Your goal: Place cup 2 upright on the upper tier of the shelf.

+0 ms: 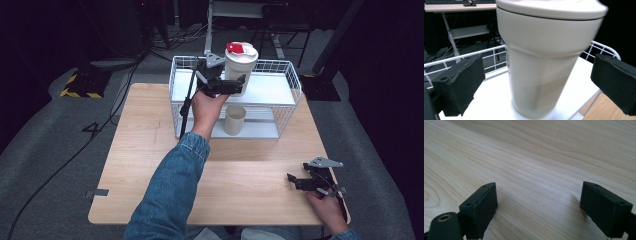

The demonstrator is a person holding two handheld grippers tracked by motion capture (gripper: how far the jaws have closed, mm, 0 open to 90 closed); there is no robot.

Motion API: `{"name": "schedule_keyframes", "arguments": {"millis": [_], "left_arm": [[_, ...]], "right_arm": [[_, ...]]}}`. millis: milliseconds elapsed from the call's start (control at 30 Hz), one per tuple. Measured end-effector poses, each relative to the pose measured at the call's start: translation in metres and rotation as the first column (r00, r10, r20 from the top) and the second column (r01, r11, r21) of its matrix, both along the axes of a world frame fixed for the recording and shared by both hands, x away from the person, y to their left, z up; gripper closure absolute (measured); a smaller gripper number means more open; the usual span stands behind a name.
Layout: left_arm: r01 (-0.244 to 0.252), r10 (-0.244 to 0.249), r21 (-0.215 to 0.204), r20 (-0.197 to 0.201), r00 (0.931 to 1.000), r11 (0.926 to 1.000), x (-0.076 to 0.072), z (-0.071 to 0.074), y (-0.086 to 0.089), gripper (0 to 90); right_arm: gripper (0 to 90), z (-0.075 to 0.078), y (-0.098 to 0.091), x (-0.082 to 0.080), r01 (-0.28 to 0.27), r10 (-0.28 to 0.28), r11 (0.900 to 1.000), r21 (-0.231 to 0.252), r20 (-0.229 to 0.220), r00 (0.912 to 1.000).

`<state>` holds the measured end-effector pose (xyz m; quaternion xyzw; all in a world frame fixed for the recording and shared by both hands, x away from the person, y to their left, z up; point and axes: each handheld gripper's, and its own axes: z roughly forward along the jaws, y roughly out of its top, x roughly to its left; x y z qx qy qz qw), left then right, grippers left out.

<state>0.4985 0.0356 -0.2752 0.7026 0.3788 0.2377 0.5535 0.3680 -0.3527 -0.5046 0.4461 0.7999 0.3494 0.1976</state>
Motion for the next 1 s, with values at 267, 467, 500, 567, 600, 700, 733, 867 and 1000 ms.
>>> {"name": "schedule_keyframes", "arguments": {"millis": [267,467,500,567,600,700,733,867,1000], "left_arm": [[0.021,-0.021,0.01,0.016,0.9996,0.9997,-0.027,0.004,0.014,0.1],[0.046,-0.046,0.016,0.025,0.9986,0.9988,-0.047,0.007,0.022,0.1],[0.052,-0.052,0.022,0.029,0.9982,0.9984,-0.05,0.007,0.023,0.0],[0.061,-0.062,0.028,0.034,0.9975,0.9978,-0.057,0.007,0.025,0.1],[0.064,-0.065,0.028,0.035,0.9973,0.9975,-0.061,0.006,0.026,0.1],[0.07,-0.072,0.037,0.039,0.9967,0.9968,-0.071,0.004,0.03,0.1],[0.068,-0.07,0.042,0.041,0.9967,0.9968,-0.074,0.004,0.032,0.1],[0.073,-0.075,0.047,0.053,0.9958,0.9962,-0.086,0.002,0.038,0.7],[0.08,-0.083,0.061,0.049,0.9953,0.995,-0.1,-0.001,0.046,0.7]], "right_arm": [[14.7,0.0,0.0,0.0,0.0,0.0,1.0,0.0,0.0,1.0],[14.7,0.0,0.0,0.0,-0.001,0.001,1.0,0.0,0.0,1.0],[14.7,0.0,0.0,0.0,0.0,0.0,1.0,0.0,0.0,1.0],[14.7,0.0,0.0,0.0,0.0,0.0,1.0,0.0,0.0,1.0],[14.7,0.0,0.0,0.0,0.0,0.0,1.0,0.0,0.0,1.0],[14.7,0.0,0.0,0.0,0.0,0.0,1.0,0.0,0.0,1.0],[14.7,0.0,0.0,0.0,-0.001,0.001,1.0,-0.001,0.0,1.0],[14.7,0.0,0.0,0.0,0.0,0.0,1.0,-0.001,0.0,1.0],[14.7,0.0,0.0,0.0,-0.001,0.001,1.0,-0.001,0.0,1.0]]}}
